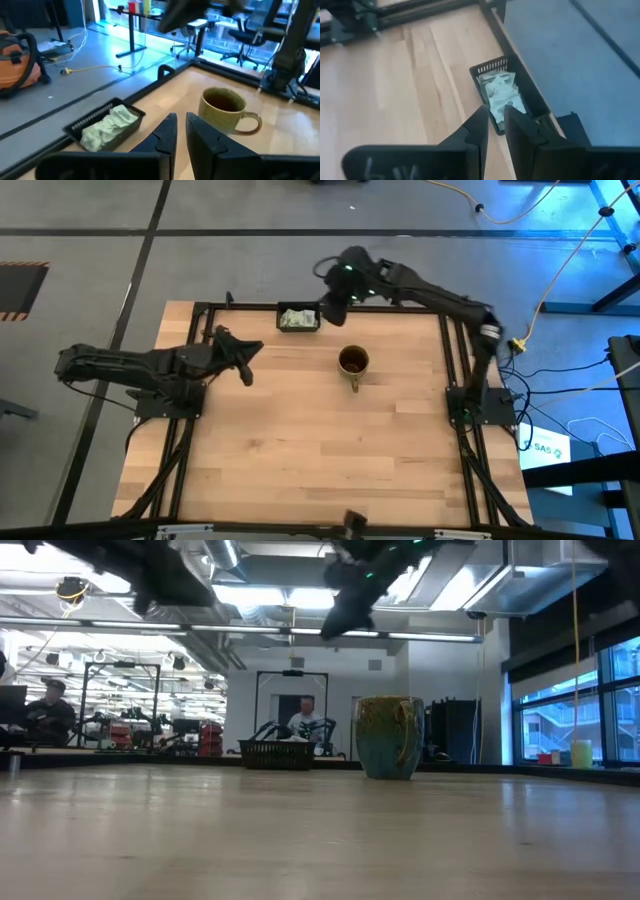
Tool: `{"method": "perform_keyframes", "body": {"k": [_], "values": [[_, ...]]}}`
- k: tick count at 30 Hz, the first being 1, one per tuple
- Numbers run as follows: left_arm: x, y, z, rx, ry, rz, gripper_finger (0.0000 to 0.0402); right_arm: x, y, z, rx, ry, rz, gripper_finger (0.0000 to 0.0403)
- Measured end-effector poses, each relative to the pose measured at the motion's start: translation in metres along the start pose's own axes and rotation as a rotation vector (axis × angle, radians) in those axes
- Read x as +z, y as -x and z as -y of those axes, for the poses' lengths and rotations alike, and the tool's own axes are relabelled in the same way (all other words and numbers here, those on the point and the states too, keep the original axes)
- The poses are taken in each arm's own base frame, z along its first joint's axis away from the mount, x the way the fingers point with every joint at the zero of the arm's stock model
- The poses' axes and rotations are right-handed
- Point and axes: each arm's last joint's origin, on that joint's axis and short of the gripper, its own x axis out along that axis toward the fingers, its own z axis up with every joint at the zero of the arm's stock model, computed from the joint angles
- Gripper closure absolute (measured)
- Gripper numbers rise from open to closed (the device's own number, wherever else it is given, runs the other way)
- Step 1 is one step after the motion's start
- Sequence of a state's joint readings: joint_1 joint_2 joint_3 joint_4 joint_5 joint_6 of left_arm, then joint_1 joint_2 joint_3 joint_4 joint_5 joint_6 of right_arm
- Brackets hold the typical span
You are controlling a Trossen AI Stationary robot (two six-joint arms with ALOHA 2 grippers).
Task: Pick and place Stevia / Truvia into bins
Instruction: Return to Home Position
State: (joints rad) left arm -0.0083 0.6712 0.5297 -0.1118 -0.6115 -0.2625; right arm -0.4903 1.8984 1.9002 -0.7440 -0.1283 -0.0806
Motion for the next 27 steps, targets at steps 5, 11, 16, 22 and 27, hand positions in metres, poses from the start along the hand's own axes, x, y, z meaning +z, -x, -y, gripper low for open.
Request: {"method": "perform_keyframes", "body": {"k": [5, 11, 16, 22, 27], "values": [[0.004, 0.019, -0.013, 0.0, 0.021, 0.025, 0.0368, -0.033, 0.049, -0.022, 0.015, 0.019, 0.123, 0.0336], [-0.001, 0.03, -0.022, -0.019, 0.021, 0.072, 0.0368, -0.086, 0.104, -0.04, 0.04, -0.029, 0.299, 0.0336], [-0.015, 0.034, -0.027, -0.06, 0.045, 0.101, 0.0368, -0.131, 0.144, -0.049, 0.068, -0.032, 0.39, 0.0336], [-0.029, 0.035, -0.031, -0.106, 0.066, 0.151, 0.0368, -0.18, 0.172, -0.052, 0.102, -0.148, 0.496, 0.0336], [-0.041, 0.038, -0.036, -0.115, 0.109, 0.171, 0.0368, -0.216, 0.184, -0.054, 0.127, -0.163, 0.6, 0.0336]]}}
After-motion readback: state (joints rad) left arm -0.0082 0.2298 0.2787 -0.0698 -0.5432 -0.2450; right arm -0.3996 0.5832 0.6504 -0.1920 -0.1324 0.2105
